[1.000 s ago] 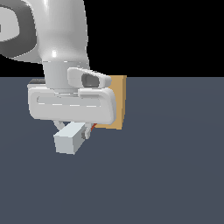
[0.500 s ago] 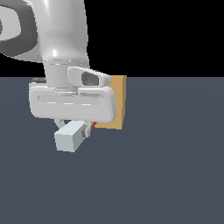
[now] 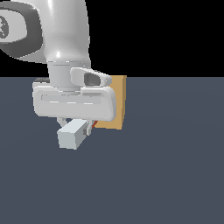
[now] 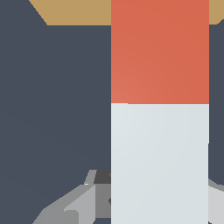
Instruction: Insert the peg into the horizontal hole in a box.
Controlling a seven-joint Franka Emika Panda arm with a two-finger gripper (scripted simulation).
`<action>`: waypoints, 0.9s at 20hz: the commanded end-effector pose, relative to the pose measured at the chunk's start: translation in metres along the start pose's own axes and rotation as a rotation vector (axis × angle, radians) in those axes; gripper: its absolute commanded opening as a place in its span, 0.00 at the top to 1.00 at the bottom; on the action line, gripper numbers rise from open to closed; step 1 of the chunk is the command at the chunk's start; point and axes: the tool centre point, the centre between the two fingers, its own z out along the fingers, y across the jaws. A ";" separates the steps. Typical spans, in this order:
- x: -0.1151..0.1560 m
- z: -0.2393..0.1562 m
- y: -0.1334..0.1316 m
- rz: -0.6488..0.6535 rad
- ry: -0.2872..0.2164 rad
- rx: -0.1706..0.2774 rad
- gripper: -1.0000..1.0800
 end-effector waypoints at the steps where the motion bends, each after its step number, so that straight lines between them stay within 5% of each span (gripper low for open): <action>1: 0.012 -0.002 0.001 -0.002 0.001 -0.004 1.00; 11: 0.081 -0.003 0.000 -0.001 0.001 -0.006 1.00; 18: 0.099 -0.003 0.001 -0.001 0.001 -0.006 1.00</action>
